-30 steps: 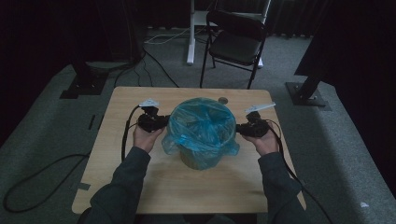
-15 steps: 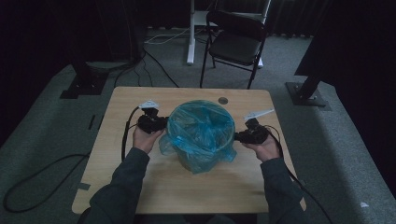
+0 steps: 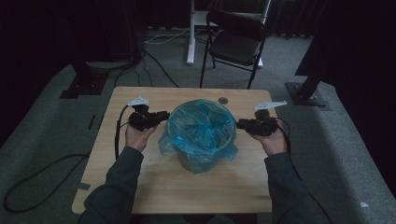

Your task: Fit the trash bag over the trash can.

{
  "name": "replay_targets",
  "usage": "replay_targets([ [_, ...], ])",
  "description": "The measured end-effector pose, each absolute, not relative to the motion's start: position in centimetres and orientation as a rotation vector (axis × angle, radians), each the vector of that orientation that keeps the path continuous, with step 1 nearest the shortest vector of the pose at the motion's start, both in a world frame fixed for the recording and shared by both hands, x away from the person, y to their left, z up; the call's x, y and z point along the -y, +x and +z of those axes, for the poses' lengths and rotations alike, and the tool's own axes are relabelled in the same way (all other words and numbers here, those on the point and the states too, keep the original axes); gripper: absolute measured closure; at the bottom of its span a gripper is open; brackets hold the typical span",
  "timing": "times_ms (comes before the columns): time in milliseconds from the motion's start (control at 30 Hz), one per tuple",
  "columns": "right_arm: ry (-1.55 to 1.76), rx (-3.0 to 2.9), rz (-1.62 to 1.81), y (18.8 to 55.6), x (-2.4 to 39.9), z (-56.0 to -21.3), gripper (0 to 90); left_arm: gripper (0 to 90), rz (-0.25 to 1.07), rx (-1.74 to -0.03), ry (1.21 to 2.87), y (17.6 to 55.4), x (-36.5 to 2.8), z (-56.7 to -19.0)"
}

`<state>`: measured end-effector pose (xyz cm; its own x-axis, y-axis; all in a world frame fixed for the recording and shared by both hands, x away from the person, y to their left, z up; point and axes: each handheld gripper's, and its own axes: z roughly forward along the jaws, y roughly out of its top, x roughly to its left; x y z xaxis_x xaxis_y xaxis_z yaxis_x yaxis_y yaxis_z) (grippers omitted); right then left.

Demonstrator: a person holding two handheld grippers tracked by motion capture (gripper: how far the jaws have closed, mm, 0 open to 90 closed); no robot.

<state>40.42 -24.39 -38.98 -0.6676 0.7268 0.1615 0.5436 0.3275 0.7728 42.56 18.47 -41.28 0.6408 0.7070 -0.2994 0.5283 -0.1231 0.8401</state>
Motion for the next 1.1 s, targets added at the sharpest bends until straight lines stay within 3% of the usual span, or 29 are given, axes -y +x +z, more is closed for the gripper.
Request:
replay_targets([
  [333,1.151,-2.212,1.413,40.7,23.8,-36.4,71.3,75.5,0.209,-0.970,1.775,42.7,-17.8,-40.4],
  [567,1.130,-2.258,1.362,41.5,22.4,-36.5,73.2,75.5,0.208,-0.971,1.777,42.8,-17.7,-40.3],
  [1100,1.140,-2.308,1.363,41.0,22.4,-36.9,89.3,77.3,0.208,-0.963,1.784,42.8,-17.4,-40.2],
])
